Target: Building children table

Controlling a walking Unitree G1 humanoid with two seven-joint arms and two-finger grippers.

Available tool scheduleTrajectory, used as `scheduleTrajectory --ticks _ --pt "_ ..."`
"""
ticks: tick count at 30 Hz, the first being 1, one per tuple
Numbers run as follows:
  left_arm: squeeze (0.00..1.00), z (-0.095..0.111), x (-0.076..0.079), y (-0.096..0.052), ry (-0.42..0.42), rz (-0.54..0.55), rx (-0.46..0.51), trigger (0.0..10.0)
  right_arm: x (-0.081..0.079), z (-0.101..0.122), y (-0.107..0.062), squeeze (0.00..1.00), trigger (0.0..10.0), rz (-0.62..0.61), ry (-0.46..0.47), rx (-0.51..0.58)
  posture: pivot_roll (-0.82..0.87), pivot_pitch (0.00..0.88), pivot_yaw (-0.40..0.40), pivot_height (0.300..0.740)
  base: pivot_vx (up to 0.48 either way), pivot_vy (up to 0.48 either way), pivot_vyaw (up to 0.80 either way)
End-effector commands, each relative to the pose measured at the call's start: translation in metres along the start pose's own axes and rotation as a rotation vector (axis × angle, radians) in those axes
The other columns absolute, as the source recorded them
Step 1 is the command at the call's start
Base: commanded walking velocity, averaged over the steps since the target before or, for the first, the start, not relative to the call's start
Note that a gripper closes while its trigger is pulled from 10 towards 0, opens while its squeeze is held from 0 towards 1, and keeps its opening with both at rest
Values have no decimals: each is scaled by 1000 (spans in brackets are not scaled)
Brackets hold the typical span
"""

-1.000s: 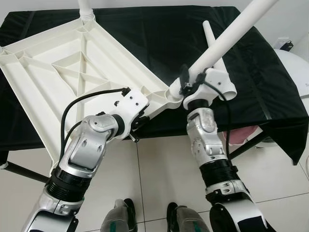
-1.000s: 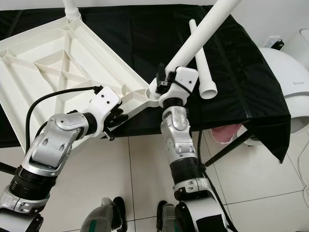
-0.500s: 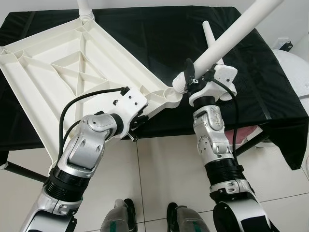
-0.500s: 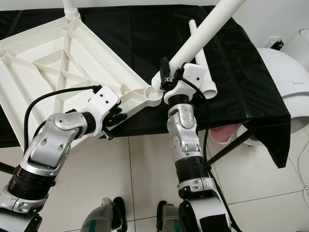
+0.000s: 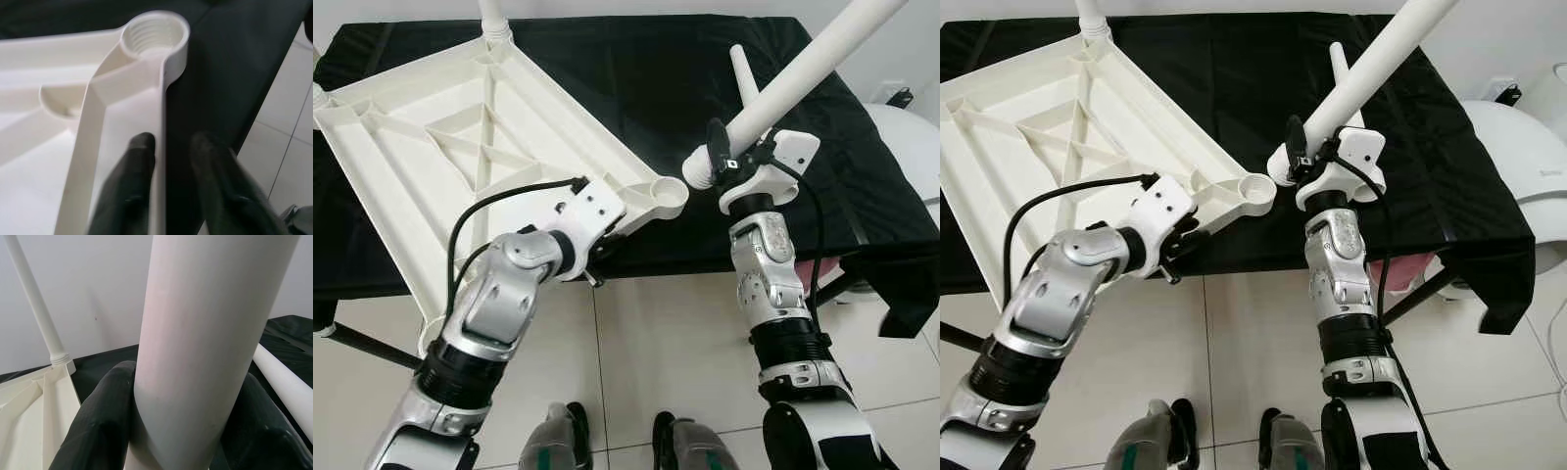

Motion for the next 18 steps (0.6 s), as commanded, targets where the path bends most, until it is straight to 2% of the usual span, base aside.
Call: scheduleTrajectory --ticks 1,4,5,6,7,8,9,11,16,18 --pt "1000 -2 -3 3 -26 81 -26 10000 0 2 1 0 10000 8 2 4 -45 176 0 740 0 0 0" --pt "1000 -2 -2 4 -8 79 -33 10000 1 3 1 0 10000 7 2 7 -45 176 0 740 0 0 0" --pt "922 -2 -3 7 -3 87 -44 10000 3 3 1 0 10000 5 0 9 -45 176 0 740 0 0 0" --pt "922 -2 -3 7 -3 87 -44 10000 3 3 1 0 10000 5 0 9 -45 176 0 740 0 0 0" --pt "294 -2 -3 9 -2 94 -49 10000 4 4 1 0 10000 3 -1 10 -45 176 0 740 0 0 0" --pt "294 -2 -3 9 -2 94 -49 10000 4 4 1 0 10000 3 -1 10 -45 176 0 740 0 0 0" --pt "0 0 -4 12 -2 101 -50 10000 4 4 1 0 10000 3 -2 10 -45 176 0 740 0 0 0" --pt "0 1 -6 21 -25 119 -57 10000 4 4 2 0 10000 3 -3 11 -38 185 1 740 0 0 0" --pt "0 0 -7 28 -42 137 -74 10000 4 4 2 0 10000 0 -2 11 -37 189 3 740 0 0 0" --pt "0 -2 -8 36 -62 154 -92 10000 4 4 2 0 10000 -1 -1 13 -37 189 3 740 0 0 0"
Point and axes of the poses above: a point about 5 cm out from each wrist's last joint towards the gripper, its own y axis pointing out of the wrist towards the gripper, its own z axis along the axis of the wrist's last joint, x = y × z, the point moved 1 cm from there along y, pointing out of the wrist towards the gripper, and after that the axes turned 14 degrees about y, right-handed, at the moved point
